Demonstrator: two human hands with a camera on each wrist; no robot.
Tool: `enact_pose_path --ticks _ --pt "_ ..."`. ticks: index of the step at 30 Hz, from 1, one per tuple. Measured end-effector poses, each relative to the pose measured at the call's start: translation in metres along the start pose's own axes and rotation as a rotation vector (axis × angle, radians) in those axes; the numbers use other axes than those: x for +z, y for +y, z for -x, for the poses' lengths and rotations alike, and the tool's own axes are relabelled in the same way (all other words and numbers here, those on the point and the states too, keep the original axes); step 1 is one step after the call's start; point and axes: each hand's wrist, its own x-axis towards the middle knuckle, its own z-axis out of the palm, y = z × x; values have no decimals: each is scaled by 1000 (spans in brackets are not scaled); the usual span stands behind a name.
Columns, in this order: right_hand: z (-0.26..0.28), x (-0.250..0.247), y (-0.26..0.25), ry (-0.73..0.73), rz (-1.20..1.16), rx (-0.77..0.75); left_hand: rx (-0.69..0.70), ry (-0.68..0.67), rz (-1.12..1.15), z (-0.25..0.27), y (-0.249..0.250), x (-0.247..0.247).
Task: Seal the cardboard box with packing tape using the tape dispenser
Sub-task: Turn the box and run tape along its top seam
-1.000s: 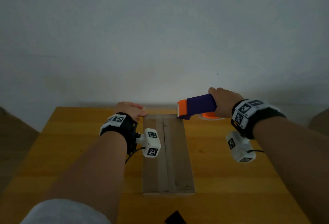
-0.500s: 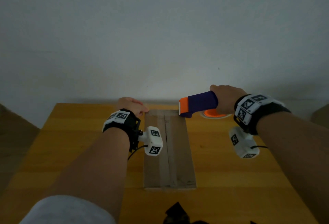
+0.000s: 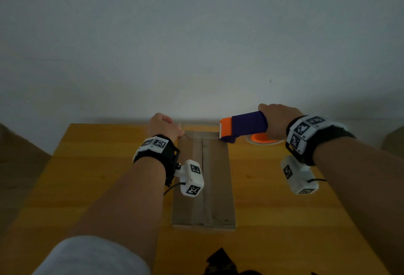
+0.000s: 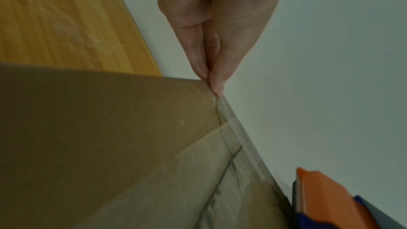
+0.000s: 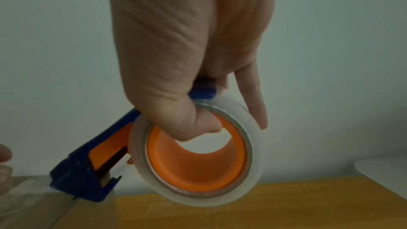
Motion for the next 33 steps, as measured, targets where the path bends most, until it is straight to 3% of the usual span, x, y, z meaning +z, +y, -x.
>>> enact_pose_path --ticks 3,11,18,20,22,25,27,33 --pt "2 -2 -7 -6 45 57 -39 -6 53 2 -1 2" --pt "5 2 -2 39 -46 -12 -108 37 149 4 -2 5" --pt "10 9 -2 39 -91 3 -140 -106 -82 -3 -3 -10" --pt "10 9 -3 45 -84 -1 -42 -98 -106 -5 -3 -12" --pt "10 7 -5 53 -74 3 181 -44 -168 -4 2 -10" --pt "11 6 -6 58 -72 9 493 -140 -350 1 11 -6" --pt "12 7 -6 54 -79 15 567 -217 -437 -1 11 -2" --pt "12 9 -5 48 -99 12 578 -242 -471 -10 0 -2"
